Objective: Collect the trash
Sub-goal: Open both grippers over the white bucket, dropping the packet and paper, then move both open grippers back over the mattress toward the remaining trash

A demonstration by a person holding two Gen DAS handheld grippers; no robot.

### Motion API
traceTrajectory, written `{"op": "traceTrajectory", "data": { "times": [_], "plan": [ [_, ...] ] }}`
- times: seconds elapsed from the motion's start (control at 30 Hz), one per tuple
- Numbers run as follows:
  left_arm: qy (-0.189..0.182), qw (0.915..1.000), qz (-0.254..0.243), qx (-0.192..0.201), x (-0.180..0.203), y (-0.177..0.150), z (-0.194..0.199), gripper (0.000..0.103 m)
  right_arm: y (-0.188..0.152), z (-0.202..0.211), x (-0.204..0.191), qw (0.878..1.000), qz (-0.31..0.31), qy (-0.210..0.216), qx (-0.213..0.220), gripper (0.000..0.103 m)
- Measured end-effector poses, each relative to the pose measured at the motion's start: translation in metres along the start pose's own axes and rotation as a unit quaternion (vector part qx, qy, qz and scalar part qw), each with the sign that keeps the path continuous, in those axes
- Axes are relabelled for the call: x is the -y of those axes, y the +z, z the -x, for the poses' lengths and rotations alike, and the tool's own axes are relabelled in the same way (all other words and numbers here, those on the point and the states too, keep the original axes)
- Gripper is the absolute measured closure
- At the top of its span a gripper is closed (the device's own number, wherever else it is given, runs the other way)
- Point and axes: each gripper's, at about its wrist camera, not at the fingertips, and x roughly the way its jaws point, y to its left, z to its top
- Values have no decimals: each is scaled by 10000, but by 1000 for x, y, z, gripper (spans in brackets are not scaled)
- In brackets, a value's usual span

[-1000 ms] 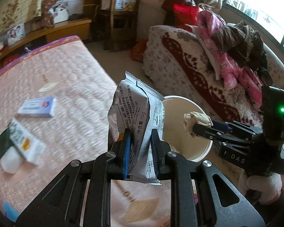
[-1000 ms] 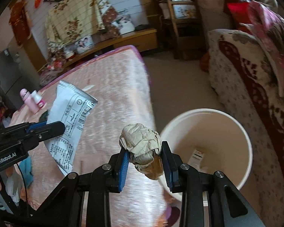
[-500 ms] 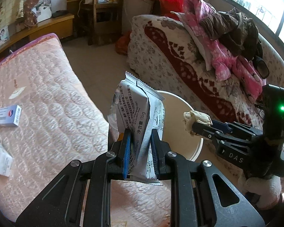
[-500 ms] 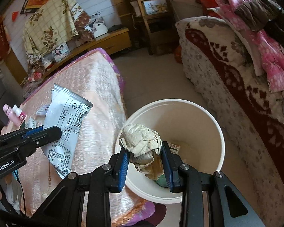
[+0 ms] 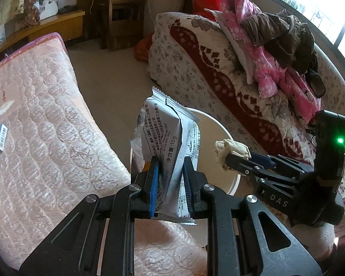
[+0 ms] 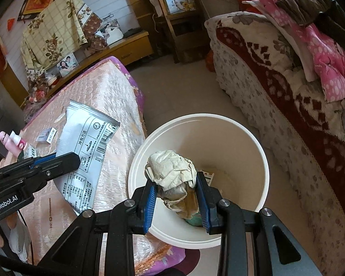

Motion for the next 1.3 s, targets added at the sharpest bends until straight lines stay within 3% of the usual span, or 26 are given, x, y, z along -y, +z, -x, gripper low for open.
{"op": "traceTrajectory", "data": {
  "times": [0.27, 0.33, 0.43, 0.5, 0.67, 0.97, 1.3],
  "plan": [
    [-103, 9999, 62, 50, 1, 0, -5, 82, 1, -8, 9, 9999, -131, -80, -44, 72],
    [-156, 9998, 90, 37, 0, 1, -6, 78, 2, -9, 11, 9998, -153, -137, -28, 71],
    [-163, 9999, 54, 0, 0, 0, -8, 77, 3, -12, 13, 9995, -223, -210, -42, 54],
    [-132, 9999, 27, -12, -1, -1, -7, 69, 2, -12, 16, 9994, -278, -219, -25, 53],
    [-58, 10000, 69, -10, -8, -5, 0, 68, 0, -12, 14, 9993, -300, -221, -65, 53],
    [448, 9987, 126, 189, -31, -16, 28, 68, 0, -13, -8, 9998, -134, -86, -100, 53],
    [964, 9932, 479, 435, -79, -32, 75, 68, 3, -12, -66, 9992, 324, 219, -85, 52]
  ]
}}
